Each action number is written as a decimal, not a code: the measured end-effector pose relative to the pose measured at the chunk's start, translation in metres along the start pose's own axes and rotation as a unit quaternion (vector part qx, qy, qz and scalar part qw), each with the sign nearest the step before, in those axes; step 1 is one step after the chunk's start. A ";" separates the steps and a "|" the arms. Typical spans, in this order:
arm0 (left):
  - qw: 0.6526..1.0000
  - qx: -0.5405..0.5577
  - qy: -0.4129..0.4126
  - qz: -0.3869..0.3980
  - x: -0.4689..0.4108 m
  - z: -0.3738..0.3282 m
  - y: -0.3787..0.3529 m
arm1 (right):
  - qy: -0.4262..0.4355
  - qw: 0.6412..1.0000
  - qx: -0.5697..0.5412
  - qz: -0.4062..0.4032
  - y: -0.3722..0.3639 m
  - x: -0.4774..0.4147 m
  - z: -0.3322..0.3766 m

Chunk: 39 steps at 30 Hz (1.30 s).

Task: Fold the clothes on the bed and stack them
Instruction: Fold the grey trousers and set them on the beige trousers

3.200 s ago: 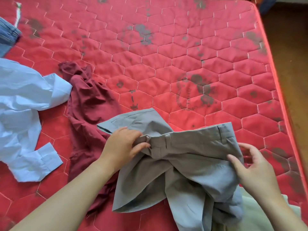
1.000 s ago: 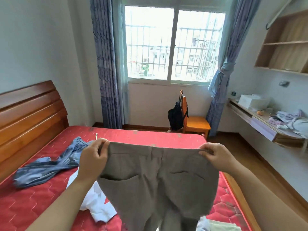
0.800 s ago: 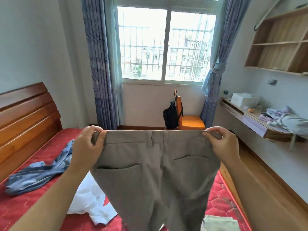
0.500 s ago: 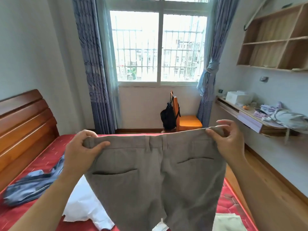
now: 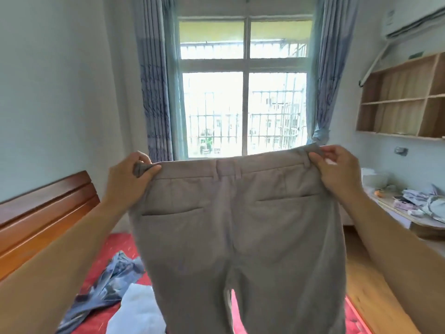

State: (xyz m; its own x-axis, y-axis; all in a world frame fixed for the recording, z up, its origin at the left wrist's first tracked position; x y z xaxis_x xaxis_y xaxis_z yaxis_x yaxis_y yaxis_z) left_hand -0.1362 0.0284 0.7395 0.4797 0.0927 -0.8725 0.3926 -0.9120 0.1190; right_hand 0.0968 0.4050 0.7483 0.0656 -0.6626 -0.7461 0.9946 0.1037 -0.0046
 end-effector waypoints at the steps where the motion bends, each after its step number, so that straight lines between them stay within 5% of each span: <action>1: 1.000 0.006 -0.008 -0.012 -0.020 -0.011 0.002 | 0.005 1.000 -0.017 -0.014 -0.002 -0.013 0.015; 12: 0.981 0.065 -0.132 -0.131 -0.135 -0.109 0.067 | 0.099 0.973 -0.129 -0.166 0.041 -0.067 0.125; 17: 0.984 0.061 -0.135 -0.100 -0.130 -0.113 0.063 | 0.122 0.973 -0.096 -0.171 0.047 -0.071 0.120; 23: 0.997 -0.020 -0.004 0.078 0.000 -0.020 -0.011 | -0.023 0.999 0.036 0.021 0.000 0.028 -0.017; 28: 0.990 -0.033 0.134 0.039 0.096 0.016 -0.041 | -0.089 0.993 0.070 0.033 -0.015 0.091 -0.072; 34: 0.977 0.004 0.202 0.074 0.207 0.001 -0.077 | -0.141 0.978 -0.020 0.151 -0.053 0.202 -0.067; 39: 0.922 0.084 0.345 0.157 0.294 -0.001 -0.107 | -0.315 0.919 -0.118 0.207 -0.077 0.297 -0.079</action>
State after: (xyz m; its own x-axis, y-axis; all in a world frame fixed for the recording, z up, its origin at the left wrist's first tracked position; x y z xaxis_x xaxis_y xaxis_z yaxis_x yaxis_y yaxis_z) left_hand -0.0366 0.1532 0.4708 0.9564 -0.0072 -0.2919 0.0499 -0.9809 0.1878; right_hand 0.0329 0.2593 0.4744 0.5423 -0.8199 -0.1832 0.8332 0.5529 -0.0077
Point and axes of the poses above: each hand's wrist, its own x-axis away from the middle knuckle, its own y-axis out of the back of the hand, z = x × y, the point moved 4 cm from there along -x, towards the middle knuckle, and after that the axes turned 14 degrees about -z, right-handed, at the moved point
